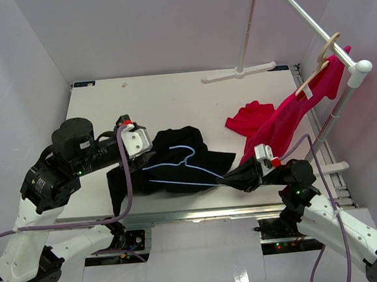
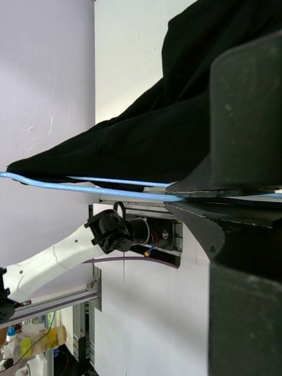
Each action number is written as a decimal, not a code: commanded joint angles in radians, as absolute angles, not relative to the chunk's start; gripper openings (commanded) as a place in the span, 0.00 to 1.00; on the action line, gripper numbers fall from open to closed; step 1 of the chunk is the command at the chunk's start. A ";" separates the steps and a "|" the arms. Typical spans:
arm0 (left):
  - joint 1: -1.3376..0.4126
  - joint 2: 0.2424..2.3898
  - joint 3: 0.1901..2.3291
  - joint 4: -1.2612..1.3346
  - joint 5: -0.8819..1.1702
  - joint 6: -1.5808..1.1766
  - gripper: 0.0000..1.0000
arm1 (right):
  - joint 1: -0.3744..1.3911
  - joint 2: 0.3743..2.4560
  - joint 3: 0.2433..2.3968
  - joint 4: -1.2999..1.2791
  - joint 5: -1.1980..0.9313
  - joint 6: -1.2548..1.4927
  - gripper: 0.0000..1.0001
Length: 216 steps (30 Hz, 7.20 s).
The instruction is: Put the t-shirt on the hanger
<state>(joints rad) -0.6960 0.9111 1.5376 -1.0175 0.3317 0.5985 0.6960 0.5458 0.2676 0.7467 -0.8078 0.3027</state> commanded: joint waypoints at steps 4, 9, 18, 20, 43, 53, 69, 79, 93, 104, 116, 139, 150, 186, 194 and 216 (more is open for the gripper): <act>-0.696 0.906 1.555 -1.127 0.294 0.564 0.73 | 0.690 0.505 0.311 0.765 -0.796 0.269 0.08; -0.696 0.916 1.523 -1.181 0.251 0.539 0.66 | 0.675 0.511 0.322 0.733 -0.712 0.253 0.08; -0.718 0.932 1.591 -1.173 0.252 0.624 0.70 | 0.644 0.496 0.315 0.693 -0.653 0.245 0.08; -0.733 0.948 1.601 -1.182 0.246 0.630 0.71 | 0.643 0.498 0.317 0.692 -0.665 0.250 0.08; -0.761 0.983 1.485 -1.230 0.093 0.693 0.72 | 0.642 0.388 0.328 0.584 -0.700 0.212 0.08; -0.776 0.948 1.455 -1.252 0.131 0.694 0.58 | 0.643 0.372 0.324 0.559 -0.696 0.204 0.08; -0.780 0.976 1.546 -1.187 0.485 0.711 0.11 | 0.643 0.298 0.356 0.529 -0.773 0.219 0.08; -0.780 1.006 1.528 -1.069 0.728 0.681 0.24 | 0.643 0.385 0.395 0.549 -0.800 0.226 0.08; -0.779 0.986 1.445 -1.050 0.816 0.686 0.26 | 0.643 0.515 0.420 0.672 -0.801 0.281 0.08; -0.780 0.984 1.531 -1.020 0.595 0.553 0.67 | 0.643 0.452 0.383 0.681 -0.802 0.297 0.08; -0.779 0.879 1.643 -1.164 0.401 0.520 0.78 | 0.641 0.331 0.310 0.694 -0.741 0.312 0.08; -0.790 0.956 1.530 -1.184 0.493 0.581 0.00 | 0.641 0.297 0.308 0.650 -0.749 0.288 0.08; -0.790 1.050 1.641 -1.113 0.716 0.538 0.22 | 0.642 0.361 0.337 0.654 -0.776 0.288 0.08; -0.790 0.985 1.377 -0.818 0.425 0.339 0.00 | 0.644 0.609 0.486 0.567 -0.590 0.262 0.36; -0.790 0.937 1.406 -0.820 0.258 0.149 0.00 | 0.643 0.563 0.559 0.425 -0.402 0.276 0.57; -0.790 0.758 1.114 -0.544 -0.135 -0.062 0.00 | 0.886 0.963 0.723 0.415 -0.009 0.342 0.70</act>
<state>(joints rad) -0.7895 0.8027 1.1494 -0.6424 -0.0659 -0.0238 0.7855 0.8667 0.6101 0.4324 -0.1828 0.3758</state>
